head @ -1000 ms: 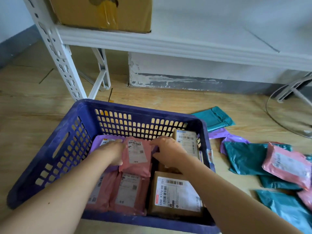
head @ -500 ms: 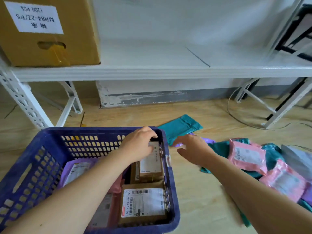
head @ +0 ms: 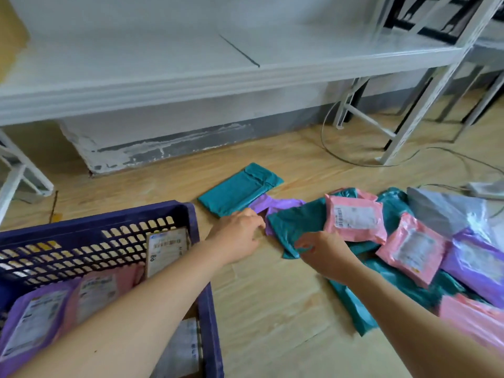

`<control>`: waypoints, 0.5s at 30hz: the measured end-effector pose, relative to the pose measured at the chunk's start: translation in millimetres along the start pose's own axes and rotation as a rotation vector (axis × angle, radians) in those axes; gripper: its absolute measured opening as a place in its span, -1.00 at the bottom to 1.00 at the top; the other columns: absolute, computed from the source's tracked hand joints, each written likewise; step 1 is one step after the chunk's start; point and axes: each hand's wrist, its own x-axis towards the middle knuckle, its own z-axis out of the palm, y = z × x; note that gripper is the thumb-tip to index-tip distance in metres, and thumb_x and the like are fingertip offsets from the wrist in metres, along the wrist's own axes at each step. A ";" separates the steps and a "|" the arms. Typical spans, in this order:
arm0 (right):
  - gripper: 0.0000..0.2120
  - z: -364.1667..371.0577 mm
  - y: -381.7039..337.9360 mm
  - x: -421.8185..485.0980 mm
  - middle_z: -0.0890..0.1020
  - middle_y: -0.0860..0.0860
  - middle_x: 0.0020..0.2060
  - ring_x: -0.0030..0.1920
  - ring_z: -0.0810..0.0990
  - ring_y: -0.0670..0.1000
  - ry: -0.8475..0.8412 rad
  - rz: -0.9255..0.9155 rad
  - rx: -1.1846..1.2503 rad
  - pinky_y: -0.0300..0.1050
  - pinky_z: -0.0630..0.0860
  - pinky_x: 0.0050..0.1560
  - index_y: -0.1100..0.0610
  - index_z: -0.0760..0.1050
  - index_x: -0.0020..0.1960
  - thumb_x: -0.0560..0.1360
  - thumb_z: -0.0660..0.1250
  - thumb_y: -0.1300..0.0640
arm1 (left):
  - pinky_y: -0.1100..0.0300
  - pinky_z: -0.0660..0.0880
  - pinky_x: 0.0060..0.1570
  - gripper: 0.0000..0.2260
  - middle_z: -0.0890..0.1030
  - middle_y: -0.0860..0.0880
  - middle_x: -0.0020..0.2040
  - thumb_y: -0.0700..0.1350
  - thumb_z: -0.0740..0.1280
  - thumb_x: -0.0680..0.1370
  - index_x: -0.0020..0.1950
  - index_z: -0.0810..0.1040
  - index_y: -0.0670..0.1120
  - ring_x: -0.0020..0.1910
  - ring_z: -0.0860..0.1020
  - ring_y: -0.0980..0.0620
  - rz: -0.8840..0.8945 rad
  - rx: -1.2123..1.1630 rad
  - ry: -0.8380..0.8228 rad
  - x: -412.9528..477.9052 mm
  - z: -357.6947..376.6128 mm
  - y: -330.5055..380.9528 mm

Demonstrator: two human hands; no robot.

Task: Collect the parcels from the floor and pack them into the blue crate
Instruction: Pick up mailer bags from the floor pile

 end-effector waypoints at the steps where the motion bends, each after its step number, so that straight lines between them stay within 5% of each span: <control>1: -0.71 5.2 8.3 2.9 0.66 0.00 0.08 0.13 0.59 0.04 -0.008 0.020 0.016 -0.17 0.46 0.13 0.02 0.61 0.11 0.44 0.29 0.20 | 0.13 0.34 0.28 -0.66 0.38 0.05 0.36 -0.11 0.26 0.52 0.30 0.45 0.05 0.35 0.36 0.02 -0.003 -0.002 -0.011 7.4 8.6 1.6; 15: -0.73 65.7 27.5 150.2 0.58 0.06 0.12 0.18 0.50 0.09 -0.047 0.025 0.054 -0.13 0.40 0.07 0.03 0.59 0.12 0.49 0.22 0.19 | 0.12 0.33 0.27 -0.60 0.25 -0.01 0.42 -0.12 0.28 0.52 0.36 0.37 0.03 0.37 0.30 -0.06 -0.232 0.016 -0.182 132.6 91.5 -57.3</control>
